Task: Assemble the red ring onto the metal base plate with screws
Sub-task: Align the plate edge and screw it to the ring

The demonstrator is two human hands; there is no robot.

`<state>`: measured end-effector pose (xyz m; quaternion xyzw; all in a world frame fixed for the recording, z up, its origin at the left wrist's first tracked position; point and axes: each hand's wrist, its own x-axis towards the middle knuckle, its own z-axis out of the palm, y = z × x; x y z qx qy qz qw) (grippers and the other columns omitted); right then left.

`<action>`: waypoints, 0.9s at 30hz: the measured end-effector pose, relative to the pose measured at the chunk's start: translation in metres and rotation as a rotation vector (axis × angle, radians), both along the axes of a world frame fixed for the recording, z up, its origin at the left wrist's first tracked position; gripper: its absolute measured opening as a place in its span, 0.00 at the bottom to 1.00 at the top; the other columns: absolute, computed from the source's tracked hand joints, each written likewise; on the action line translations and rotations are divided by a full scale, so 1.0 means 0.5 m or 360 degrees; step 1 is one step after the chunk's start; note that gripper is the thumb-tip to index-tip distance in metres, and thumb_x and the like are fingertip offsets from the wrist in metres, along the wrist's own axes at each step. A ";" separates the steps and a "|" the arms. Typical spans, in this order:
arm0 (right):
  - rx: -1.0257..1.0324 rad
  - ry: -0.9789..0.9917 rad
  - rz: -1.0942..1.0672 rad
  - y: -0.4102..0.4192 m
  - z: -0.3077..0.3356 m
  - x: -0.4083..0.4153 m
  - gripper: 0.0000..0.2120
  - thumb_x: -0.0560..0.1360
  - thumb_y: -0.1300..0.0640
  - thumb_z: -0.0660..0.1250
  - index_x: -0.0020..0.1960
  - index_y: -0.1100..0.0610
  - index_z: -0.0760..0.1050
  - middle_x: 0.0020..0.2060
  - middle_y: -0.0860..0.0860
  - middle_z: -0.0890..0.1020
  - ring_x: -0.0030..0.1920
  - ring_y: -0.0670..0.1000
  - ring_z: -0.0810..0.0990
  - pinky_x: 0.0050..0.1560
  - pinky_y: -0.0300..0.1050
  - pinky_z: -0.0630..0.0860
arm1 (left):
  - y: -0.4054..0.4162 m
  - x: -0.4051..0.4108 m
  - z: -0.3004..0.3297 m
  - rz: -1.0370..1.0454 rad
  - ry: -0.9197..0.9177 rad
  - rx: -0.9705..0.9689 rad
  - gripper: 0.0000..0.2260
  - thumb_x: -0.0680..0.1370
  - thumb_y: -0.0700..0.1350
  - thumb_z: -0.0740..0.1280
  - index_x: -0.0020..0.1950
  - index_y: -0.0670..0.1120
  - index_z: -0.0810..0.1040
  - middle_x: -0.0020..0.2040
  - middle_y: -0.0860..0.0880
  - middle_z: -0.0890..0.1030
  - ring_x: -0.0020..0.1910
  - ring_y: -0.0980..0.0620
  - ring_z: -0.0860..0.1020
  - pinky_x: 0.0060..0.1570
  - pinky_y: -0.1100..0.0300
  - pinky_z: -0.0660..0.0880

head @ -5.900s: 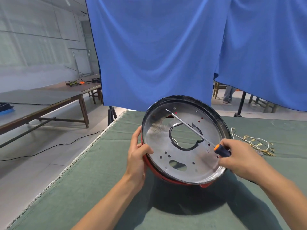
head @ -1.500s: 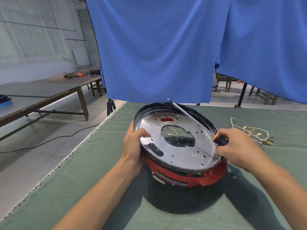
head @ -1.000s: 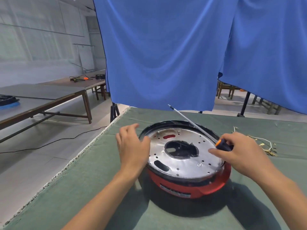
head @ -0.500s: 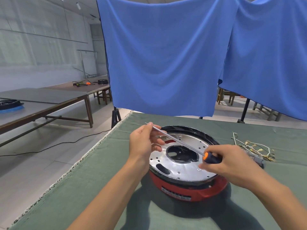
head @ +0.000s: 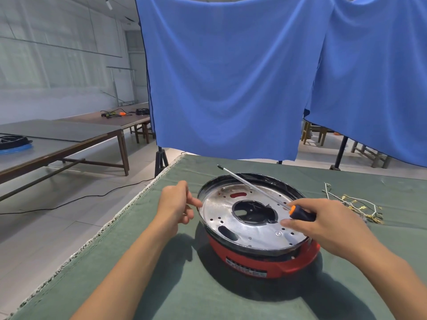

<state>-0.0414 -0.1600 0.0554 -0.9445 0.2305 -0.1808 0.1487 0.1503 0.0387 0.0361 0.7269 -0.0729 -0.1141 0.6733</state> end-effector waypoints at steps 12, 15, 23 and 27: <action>0.0158 0.0142 -0.0073 0.012 0.012 0.001 0.12 0.67 0.39 0.71 0.36 0.46 0.74 0.31 0.44 0.79 0.34 0.45 0.76 0.33 0.42 0.69 | 0.032 0.063 -0.071 0.0195 -0.0212 0.0665 0.16 0.76 0.42 0.60 0.28 0.42 0.71 0.23 0.46 0.74 0.25 0.47 0.68 0.30 0.58 0.68; 0.0395 0.0231 -0.0107 0.012 0.023 0.003 0.09 0.67 0.49 0.71 0.43 0.47 0.72 0.39 0.45 0.80 0.39 0.47 0.77 0.38 0.45 0.72 | 0.002 0.031 -0.051 0.0238 -0.0511 0.0584 0.13 0.76 0.45 0.60 0.33 0.42 0.73 0.33 0.42 0.79 0.33 0.44 0.73 0.39 0.50 0.74; 0.1591 -0.0422 0.0228 0.020 0.049 0.010 0.10 0.80 0.64 0.59 0.49 0.52 0.77 0.38 0.63 0.83 0.31 0.59 0.83 0.27 0.46 0.78 | -0.059 -0.016 -0.044 -0.0022 -0.0644 0.0935 0.18 0.76 0.46 0.61 0.66 0.51 0.66 0.62 0.47 0.69 0.59 0.45 0.71 0.53 0.54 0.68; 0.2068 -0.0744 0.0410 0.010 0.062 0.053 0.17 0.80 0.64 0.51 0.51 0.61 0.80 0.45 0.66 0.83 0.42 0.61 0.85 0.33 0.46 0.81 | -0.068 -0.008 -0.047 -0.0202 -0.0376 0.0737 0.25 0.75 0.37 0.57 0.72 0.50 0.61 0.67 0.44 0.72 0.56 0.40 0.78 0.59 0.48 0.73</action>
